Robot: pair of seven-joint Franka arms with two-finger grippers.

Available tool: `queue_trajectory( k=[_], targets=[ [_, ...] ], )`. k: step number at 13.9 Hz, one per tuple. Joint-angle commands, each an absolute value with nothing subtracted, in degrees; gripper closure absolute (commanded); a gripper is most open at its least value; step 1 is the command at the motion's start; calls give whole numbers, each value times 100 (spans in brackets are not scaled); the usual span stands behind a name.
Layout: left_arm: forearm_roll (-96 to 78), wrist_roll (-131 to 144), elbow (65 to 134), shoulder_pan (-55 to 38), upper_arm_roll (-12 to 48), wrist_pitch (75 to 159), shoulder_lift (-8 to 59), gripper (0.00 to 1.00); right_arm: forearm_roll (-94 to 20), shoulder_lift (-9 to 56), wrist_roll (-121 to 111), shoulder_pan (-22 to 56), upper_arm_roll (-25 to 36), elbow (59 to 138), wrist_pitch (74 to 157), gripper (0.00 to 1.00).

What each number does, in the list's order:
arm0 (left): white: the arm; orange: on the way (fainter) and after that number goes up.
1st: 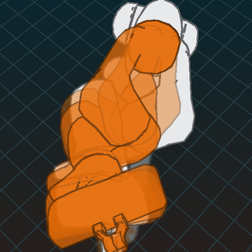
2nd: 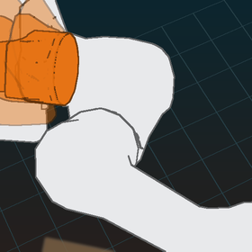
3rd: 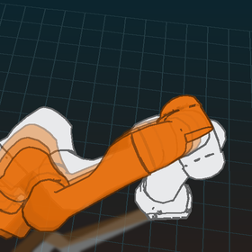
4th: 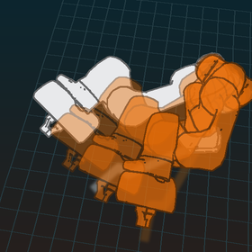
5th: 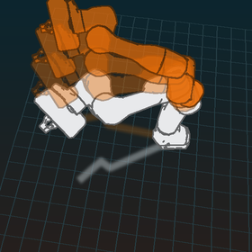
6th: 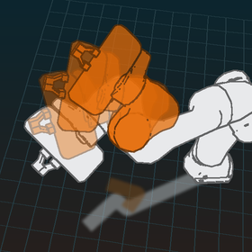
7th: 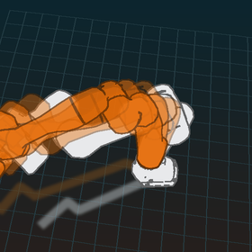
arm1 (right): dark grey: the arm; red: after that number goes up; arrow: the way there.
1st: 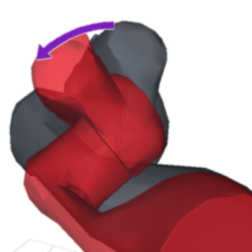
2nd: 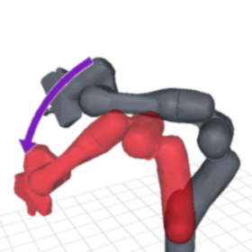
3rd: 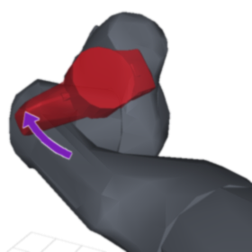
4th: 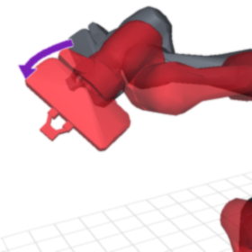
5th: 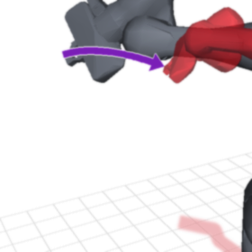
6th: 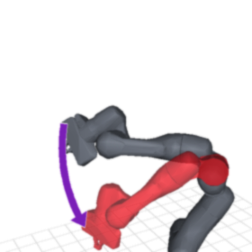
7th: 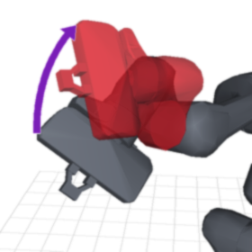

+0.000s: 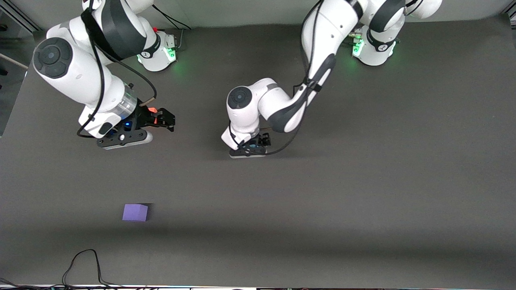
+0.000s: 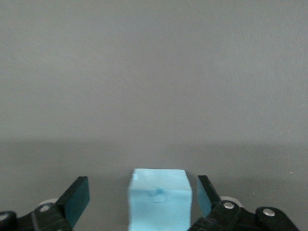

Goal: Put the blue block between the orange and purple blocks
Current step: 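Set the blue block down and open the left gripper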

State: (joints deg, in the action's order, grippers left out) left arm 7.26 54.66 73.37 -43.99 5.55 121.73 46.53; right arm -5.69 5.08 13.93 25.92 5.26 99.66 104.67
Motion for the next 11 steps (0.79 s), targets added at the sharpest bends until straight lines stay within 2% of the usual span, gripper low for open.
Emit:
queue_trajectory(
  k=[1, 4, 7, 11],
  targets=[
    [161, 4652, 7523, -3712, 765, 11490, 3914, 0, -668, 659, 1844, 2917, 536, 9713, 10503, 0],
    [-175, 3721, 8005, -2833, 765, 10751, 3149, 0, -712, 1009, 2424, 3277, 536, 9309, 10538, 0],
    [-202, 2449, 8489, -1657, 765, 10233, 2577, 0, -694, 1711, 3327, 3900, 545, 8564, 10538, 0],
    [-27, 865, 8543, -346, 703, 9695, 2216, 0, -642, 2599, 4173, 4587, 545, 7710, 10538, 0]
  ],
)
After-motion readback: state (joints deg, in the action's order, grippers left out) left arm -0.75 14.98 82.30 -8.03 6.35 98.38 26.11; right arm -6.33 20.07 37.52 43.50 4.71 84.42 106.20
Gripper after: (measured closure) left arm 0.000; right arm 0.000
